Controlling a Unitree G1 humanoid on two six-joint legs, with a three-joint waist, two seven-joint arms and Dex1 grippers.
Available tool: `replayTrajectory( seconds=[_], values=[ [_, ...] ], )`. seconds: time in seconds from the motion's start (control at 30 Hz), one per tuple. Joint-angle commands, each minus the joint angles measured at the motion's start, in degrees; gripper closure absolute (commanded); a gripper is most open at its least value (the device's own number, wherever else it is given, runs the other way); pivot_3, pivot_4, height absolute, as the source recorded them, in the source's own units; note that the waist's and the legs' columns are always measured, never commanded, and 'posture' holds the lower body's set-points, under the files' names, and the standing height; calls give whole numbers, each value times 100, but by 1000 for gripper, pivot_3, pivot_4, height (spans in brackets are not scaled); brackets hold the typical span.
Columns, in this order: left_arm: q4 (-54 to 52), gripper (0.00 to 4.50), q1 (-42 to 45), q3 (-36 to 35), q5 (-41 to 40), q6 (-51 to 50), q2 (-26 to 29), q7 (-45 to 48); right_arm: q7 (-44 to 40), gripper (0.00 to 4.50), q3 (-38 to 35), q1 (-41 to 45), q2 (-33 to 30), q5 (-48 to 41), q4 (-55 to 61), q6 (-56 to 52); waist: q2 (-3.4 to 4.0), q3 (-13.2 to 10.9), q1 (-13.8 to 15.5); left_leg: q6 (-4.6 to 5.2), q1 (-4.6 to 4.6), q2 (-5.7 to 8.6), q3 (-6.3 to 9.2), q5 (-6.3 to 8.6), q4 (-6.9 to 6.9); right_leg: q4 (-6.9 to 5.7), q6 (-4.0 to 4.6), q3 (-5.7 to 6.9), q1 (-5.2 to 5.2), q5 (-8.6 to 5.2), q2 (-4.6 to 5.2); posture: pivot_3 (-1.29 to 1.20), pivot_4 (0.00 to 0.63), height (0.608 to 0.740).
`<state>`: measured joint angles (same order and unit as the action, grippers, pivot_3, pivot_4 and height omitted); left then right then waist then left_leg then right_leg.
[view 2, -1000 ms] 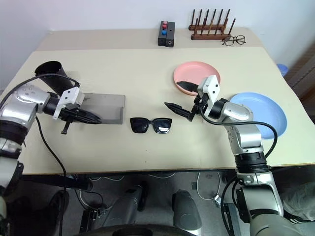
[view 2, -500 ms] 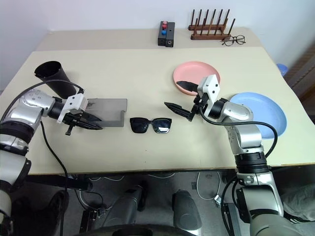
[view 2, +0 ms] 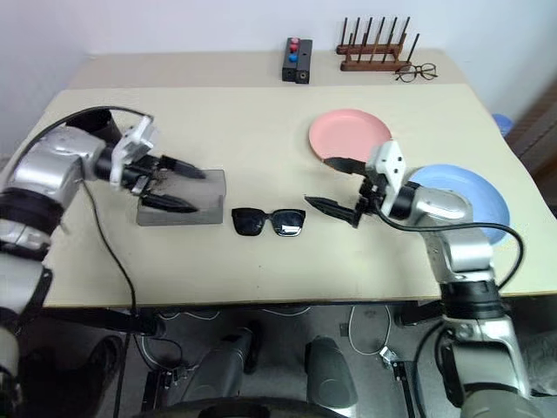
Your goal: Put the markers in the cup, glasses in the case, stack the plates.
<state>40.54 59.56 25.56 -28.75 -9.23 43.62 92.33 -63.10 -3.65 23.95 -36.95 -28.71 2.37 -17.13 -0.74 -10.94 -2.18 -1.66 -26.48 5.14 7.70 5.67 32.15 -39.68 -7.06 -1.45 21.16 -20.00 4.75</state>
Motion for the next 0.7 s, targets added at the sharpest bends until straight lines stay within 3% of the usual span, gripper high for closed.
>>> replayTrajectory(
  seconds=[0.03,0.27,0.47,0.7],
  values=[
    [418,97,263,-152,522,348,-571,17,-130,0,-251,-270,-295,-186,491,-121,0,0,0,0,2,0,0,0,0,0,0,1,-3,0,1,0,150,740],
    [2082,97,896,-72,1864,1490,-1806,4,97,0,-542,-888,-715,-82,894,-154,-8,-5,-39,3,-5,-2,-7,2,-1,2,0,2,8,0,1,0,150,740],
    [2819,97,1191,-212,2509,2007,-2409,-270,563,0,-538,-1184,-513,-125,1320,-193,-10,-6,-13,4,-7,0,-5,3,1,6,-1,4,4,0,4,0,150,740],
    [3202,97,1248,-385,3053,2057,-2708,-423,860,0,-631,-1374,-492,-129,1570,-238,-11,-6,-6,6,-9,4,-1,3,6,6,-3,10,1,1,5,0,150,740]
  ],
)
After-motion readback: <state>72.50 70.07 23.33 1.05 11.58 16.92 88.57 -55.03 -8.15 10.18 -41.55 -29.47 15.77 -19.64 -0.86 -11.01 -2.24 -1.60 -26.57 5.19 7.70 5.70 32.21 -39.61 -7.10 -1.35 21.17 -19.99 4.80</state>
